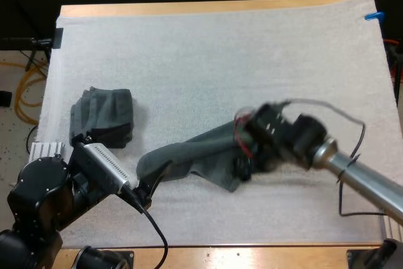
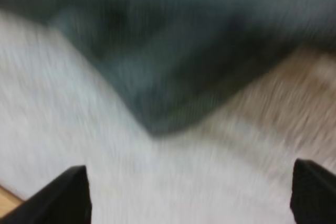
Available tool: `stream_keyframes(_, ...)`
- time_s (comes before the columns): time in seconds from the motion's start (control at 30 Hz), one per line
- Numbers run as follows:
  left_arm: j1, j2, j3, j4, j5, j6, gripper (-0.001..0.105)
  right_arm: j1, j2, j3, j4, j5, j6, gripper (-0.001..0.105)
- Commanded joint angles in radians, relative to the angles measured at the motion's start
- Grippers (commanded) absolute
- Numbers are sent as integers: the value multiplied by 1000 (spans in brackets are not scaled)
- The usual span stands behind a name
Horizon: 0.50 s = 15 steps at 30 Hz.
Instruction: Pick towel from pile fold and stack
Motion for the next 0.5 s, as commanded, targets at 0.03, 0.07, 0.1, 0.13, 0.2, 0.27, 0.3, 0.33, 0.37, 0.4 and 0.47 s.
stream_keyframes(0.03, -5, -4, -1, 50, -20, -3, 92, 34, -12, 62, -45, -13, 52, 74)
stream_keyframes(0.07, -5, -4, -1, 71, -20, -3, 92, 40, -12, 77, -72, -13, 60, 74)
stream_keyframes(0.1, -5, -4, -1, 93, -20, -3, 92, 51, -12, 112, -127, -16, 77, 74)
stream_keyframes(0.13, -5, -4, -1, 117, -20, -3, 92, 58, -10, 145, -177, -30, 81, 74)
stream_keyframes(0.2, -5, -4, 6, 140, -20, -3, 92, 67, 0, 178, -246, -84, 81, 74)
stream_keyframes(0.27, -5, -4, 15, 155, -20, -10, 92, 67, 19, 193, -294, -131, 103, 74)
stream_keyframes(0.3, -5, -4, 22, 165, -20, -10, 92, 67, 38, 194, -306, -143, 132, 74)
stream_keyframes(0.33, -5, -4, 33, 171, -20, -10, 92, 67, 61, 194, -318, -145, 151, 74)
stream_keyframes(0.37, -5, -4, 38, 176, -20, -10, 92, 67, 73, 194, -325, -145, 155, 74)
stream_keyframes(0.4, -5, -4, 47, 181, -20, -14, 92, 67, 97, 194, -340, -147, 167, 74)
stream_keyframes(0.47, -5, -4, 62, 189, -20, -22, 92, 67, 136, 194, -365, -159, 199, 74)
